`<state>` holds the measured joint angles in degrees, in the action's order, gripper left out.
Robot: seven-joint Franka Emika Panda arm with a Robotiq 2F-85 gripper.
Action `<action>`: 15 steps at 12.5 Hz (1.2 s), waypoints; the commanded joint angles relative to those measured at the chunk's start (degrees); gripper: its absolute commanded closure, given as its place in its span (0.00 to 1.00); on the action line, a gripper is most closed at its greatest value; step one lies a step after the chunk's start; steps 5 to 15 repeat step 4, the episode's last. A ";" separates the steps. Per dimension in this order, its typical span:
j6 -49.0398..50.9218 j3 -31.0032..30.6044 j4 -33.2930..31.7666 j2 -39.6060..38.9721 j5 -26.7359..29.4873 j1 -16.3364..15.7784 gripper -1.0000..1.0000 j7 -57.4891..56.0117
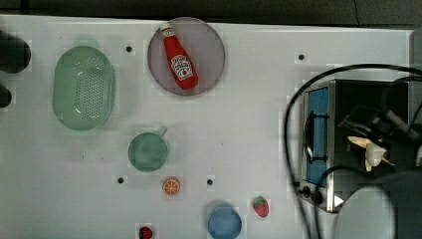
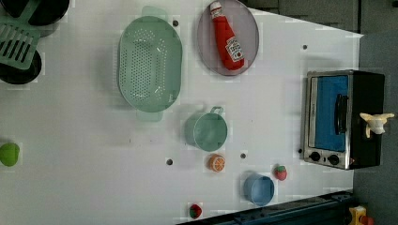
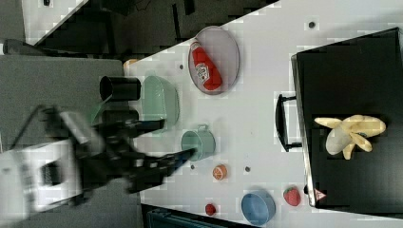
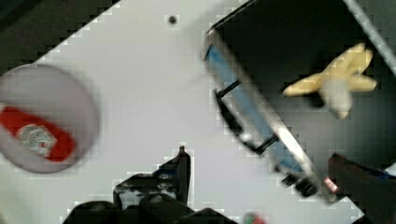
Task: Pick banana from table and place on oven.
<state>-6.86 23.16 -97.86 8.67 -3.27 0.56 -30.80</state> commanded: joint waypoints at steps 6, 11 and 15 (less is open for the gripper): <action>4.71 -13.96 -1.73 -0.86 0.47 -3.29 0.00 32.61; 4.71 -13.96 -1.73 -0.86 0.47 -3.29 0.00 32.61; 4.71 -13.96 -1.73 -0.86 0.47 -3.29 0.00 32.61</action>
